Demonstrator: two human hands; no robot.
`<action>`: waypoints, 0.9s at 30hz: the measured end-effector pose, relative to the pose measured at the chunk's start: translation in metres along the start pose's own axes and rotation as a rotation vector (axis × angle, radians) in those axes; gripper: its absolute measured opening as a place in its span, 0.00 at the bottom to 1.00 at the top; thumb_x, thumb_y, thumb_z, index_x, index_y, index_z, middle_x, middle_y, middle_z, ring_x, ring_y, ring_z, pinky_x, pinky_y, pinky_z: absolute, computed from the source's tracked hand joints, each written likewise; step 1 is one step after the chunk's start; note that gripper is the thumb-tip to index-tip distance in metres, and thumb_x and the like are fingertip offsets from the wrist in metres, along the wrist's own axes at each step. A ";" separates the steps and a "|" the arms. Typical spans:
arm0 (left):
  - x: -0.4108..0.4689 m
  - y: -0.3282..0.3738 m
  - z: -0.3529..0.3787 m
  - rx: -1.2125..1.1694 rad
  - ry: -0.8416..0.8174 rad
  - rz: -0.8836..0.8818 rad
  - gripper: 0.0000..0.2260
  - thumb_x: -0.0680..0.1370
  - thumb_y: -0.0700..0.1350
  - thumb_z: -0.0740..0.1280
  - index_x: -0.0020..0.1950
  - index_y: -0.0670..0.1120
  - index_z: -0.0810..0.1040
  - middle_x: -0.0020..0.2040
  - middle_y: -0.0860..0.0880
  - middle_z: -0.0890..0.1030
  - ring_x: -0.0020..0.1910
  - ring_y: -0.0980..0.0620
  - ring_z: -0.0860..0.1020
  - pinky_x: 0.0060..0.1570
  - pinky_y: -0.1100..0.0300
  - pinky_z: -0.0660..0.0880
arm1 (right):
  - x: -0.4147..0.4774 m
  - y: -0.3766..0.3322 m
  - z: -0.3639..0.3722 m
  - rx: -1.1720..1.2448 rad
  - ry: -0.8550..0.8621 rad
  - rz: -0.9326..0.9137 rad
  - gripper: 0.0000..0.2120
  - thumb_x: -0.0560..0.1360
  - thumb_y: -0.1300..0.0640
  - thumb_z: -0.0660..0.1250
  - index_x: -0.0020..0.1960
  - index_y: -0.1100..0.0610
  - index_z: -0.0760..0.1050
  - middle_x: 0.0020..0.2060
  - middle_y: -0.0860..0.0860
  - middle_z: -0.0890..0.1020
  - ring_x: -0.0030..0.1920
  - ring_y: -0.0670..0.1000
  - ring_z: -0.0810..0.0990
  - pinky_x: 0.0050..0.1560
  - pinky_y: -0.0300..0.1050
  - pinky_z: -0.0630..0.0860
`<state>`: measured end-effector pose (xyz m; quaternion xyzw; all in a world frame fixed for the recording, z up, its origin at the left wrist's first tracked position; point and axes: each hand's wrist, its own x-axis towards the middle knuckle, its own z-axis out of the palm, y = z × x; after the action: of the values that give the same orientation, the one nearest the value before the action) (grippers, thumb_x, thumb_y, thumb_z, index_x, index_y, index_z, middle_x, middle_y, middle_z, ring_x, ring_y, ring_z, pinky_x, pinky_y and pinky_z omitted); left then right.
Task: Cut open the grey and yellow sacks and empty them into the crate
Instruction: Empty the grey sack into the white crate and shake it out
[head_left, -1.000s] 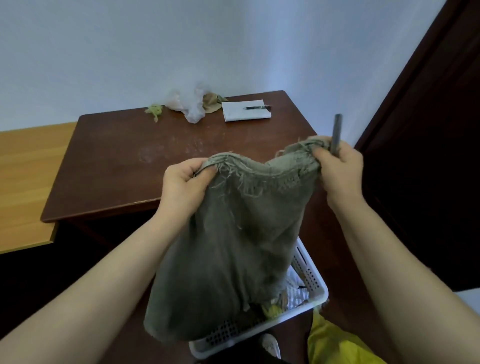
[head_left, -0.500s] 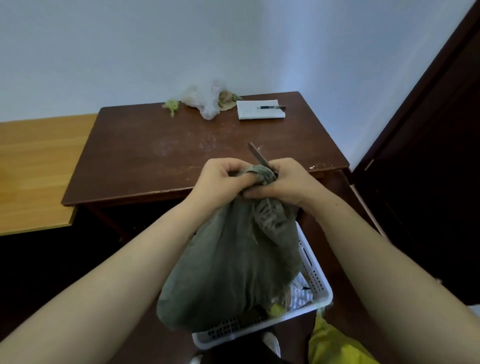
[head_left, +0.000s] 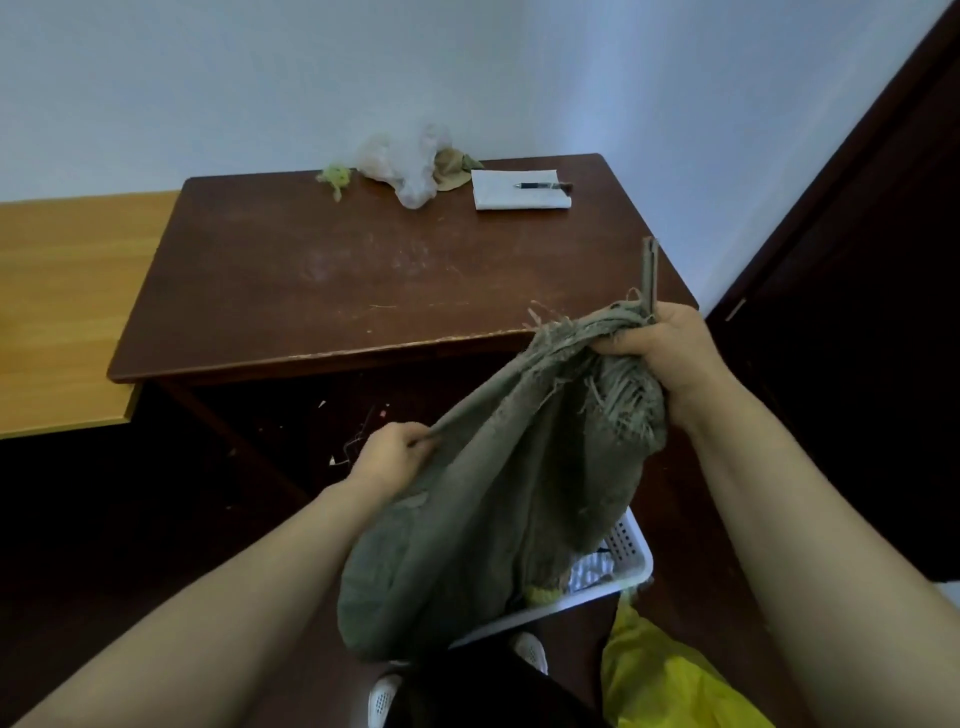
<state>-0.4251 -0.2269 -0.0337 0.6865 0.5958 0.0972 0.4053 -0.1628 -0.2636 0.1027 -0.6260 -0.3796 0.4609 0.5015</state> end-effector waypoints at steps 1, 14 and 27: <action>0.001 0.004 -0.004 -0.071 0.101 -0.020 0.08 0.80 0.43 0.63 0.49 0.45 0.82 0.41 0.47 0.81 0.39 0.52 0.81 0.39 0.65 0.76 | 0.003 0.004 -0.007 -0.007 0.055 0.030 0.08 0.65 0.71 0.72 0.38 0.59 0.81 0.32 0.52 0.85 0.36 0.53 0.85 0.38 0.45 0.80; -0.025 0.124 -0.076 -0.547 0.279 0.234 0.12 0.77 0.42 0.67 0.34 0.48 0.81 0.29 0.51 0.79 0.27 0.59 0.73 0.27 0.66 0.70 | 0.003 0.005 -0.026 -0.065 0.313 -0.089 0.01 0.70 0.61 0.71 0.40 0.59 0.80 0.35 0.55 0.84 0.42 0.58 0.84 0.44 0.51 0.81; -0.034 0.133 -0.074 -0.729 0.064 0.168 0.09 0.75 0.40 0.65 0.37 0.42 0.81 0.33 0.47 0.79 0.34 0.51 0.76 0.38 0.60 0.71 | -0.015 -0.001 -0.008 -0.162 0.134 -0.222 0.06 0.69 0.64 0.73 0.37 0.55 0.81 0.30 0.46 0.83 0.33 0.44 0.81 0.36 0.40 0.80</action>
<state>-0.3813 -0.2197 0.1162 0.5402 0.4759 0.3573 0.5950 -0.1596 -0.2797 0.1074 -0.6480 -0.4480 0.3278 0.5214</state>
